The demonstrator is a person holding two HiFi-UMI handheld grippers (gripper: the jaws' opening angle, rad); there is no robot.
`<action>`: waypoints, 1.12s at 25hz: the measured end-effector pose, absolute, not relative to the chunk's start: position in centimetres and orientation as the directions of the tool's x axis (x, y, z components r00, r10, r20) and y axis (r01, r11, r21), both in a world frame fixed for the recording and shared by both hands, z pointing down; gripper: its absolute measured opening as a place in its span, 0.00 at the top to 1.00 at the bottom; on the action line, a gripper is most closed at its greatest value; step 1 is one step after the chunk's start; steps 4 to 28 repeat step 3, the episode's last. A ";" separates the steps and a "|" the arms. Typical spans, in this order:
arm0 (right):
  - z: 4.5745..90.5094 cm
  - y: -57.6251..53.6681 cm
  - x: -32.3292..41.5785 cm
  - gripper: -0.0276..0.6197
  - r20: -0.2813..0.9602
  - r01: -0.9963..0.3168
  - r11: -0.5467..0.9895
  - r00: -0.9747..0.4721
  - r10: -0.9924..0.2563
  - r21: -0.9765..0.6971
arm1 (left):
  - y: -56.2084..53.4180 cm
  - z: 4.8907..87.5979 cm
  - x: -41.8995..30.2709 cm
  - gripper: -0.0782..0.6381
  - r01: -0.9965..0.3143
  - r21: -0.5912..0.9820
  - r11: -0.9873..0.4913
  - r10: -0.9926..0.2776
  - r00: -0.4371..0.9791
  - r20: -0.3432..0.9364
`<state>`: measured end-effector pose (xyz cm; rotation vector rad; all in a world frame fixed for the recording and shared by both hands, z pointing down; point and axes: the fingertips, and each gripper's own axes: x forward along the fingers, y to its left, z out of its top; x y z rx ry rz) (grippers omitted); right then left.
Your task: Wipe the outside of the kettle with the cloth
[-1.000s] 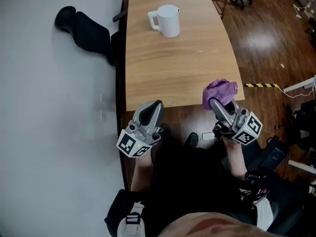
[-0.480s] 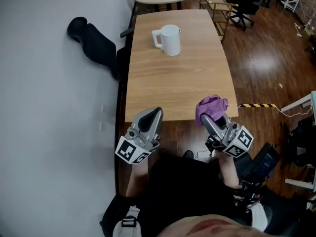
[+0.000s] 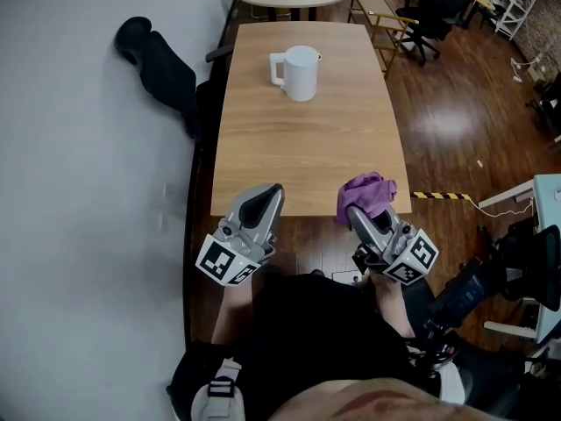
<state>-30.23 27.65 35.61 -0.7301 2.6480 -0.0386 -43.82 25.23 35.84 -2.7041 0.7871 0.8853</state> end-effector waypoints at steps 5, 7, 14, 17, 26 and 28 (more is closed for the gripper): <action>36.2 28.3 -29.5 0.87 -0.362 -0.492 0.859 -0.782 -0.506 -0.139 | 25.9 36.1 -43.1 0.89 -0.543 -0.021 -0.839 -0.431 0.688 -0.584; 36.2 28.3 -29.5 0.87 -0.362 -0.492 0.859 -0.782 -0.506 -0.139 | 25.9 36.1 -43.1 0.89 -0.543 -0.021 -0.839 -0.431 0.688 -0.584; 36.2 28.3 -29.5 0.87 -0.362 -0.492 0.859 -0.782 -0.506 -0.139 | 25.9 36.1 -43.1 0.89 -0.543 -0.021 -0.839 -0.431 0.688 -0.584; 36.2 28.3 -29.5 0.87 -0.362 -0.492 0.859 -0.782 -0.506 -0.139 | 25.9 36.1 -43.1 0.89 -0.543 -0.021 -0.839 -0.431 0.688 -0.584; 36.2 28.3 -29.5 0.87 -0.362 -0.492 0.859 -0.782 -0.506 -0.139 | 25.9 36.1 -43.1 0.89 -0.543 -0.021 -0.839 -0.431 0.688 -0.584; 36.2 28.3 -29.5 0.87 -0.362 -0.492 0.859 -0.782 -0.506 -0.139 | 25.9 36.1 -43.1 0.89 -0.543 -0.021 -0.839 -0.431 0.688 -0.584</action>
